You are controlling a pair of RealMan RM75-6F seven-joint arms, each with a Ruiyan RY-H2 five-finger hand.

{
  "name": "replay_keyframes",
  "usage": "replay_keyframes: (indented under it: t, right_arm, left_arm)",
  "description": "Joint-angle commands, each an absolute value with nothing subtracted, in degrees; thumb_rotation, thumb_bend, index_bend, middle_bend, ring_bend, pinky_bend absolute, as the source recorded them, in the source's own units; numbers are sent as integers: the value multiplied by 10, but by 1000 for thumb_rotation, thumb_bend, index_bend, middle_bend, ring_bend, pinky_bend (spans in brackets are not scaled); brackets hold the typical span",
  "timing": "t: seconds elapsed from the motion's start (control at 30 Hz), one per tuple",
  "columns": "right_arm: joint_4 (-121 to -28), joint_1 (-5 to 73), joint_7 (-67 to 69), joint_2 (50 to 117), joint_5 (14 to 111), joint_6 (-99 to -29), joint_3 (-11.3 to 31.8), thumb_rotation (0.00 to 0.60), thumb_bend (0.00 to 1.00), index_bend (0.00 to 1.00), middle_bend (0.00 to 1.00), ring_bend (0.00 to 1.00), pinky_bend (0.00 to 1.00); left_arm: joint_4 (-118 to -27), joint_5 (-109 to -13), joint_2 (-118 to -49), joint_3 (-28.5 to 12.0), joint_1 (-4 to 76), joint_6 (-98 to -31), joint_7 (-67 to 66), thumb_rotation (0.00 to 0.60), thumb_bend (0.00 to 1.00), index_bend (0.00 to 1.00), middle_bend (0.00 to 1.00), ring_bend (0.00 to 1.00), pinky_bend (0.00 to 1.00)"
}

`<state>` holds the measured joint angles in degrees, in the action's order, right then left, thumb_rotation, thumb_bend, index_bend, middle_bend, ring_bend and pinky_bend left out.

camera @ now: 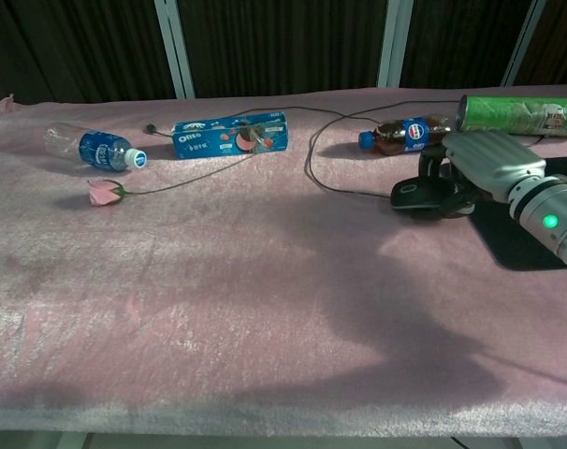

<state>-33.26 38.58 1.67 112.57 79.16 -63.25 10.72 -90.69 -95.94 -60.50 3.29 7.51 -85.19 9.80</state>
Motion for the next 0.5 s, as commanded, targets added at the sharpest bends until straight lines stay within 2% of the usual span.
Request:
replay_keyframes:
  t: [0.03,0.27,0.5]
  right_arm:
    - [-330,376,27,1125,794,-665,115,600,566,812,594,700,776]
    - [-379,331,20,1066,783,-696,116,600,565,812,594,700,776]
    - [-348,283,29,1018,737,-636,118,600,566,799,595,697,771]
  left_arm:
    - [-907,-960,-605,33,75,-852,99,600,352,217,142,100,428]
    - [-907,-961,-603,34,73,-855,104,600,352,217,142,100,428]
    - [-908,-961,-602,34,71,-859,105,600,352,217,142,100,428]
